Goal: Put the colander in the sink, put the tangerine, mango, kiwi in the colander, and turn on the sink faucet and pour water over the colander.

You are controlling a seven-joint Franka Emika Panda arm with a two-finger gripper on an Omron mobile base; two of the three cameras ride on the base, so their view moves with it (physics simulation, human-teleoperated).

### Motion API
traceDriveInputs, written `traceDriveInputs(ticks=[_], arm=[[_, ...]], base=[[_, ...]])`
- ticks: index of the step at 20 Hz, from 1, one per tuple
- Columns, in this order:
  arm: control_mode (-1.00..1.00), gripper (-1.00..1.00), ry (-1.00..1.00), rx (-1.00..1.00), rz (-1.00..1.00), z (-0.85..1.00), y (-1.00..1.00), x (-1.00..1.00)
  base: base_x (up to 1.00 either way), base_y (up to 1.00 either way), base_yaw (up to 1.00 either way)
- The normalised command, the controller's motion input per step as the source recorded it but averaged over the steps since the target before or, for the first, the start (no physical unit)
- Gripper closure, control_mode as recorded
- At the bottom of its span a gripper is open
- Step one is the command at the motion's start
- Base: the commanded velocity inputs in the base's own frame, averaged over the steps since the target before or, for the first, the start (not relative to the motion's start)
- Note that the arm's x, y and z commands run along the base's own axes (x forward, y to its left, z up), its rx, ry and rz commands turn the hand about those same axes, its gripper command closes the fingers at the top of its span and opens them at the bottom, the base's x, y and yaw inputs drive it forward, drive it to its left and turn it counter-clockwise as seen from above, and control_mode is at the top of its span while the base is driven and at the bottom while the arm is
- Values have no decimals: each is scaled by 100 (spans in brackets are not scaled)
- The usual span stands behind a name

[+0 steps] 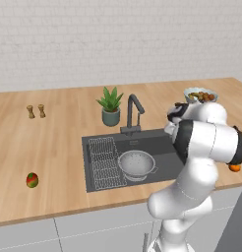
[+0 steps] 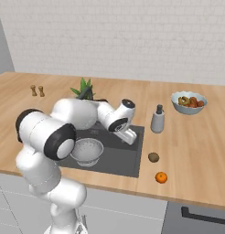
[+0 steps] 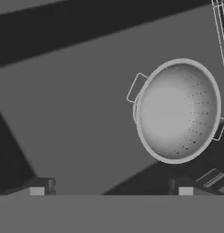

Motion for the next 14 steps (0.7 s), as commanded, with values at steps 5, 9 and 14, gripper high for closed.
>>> traceDriveInputs(ticks=[5,9,14], arm=[[-100,-100,-16,-13,0,38,-98,-47],[-100,-100,-2,-15,0,0,-86,-23],[-100,-100,0,-14,0,0,-70,-13]], base=[[0,0,0],[0,0,0],[0,0,0]])
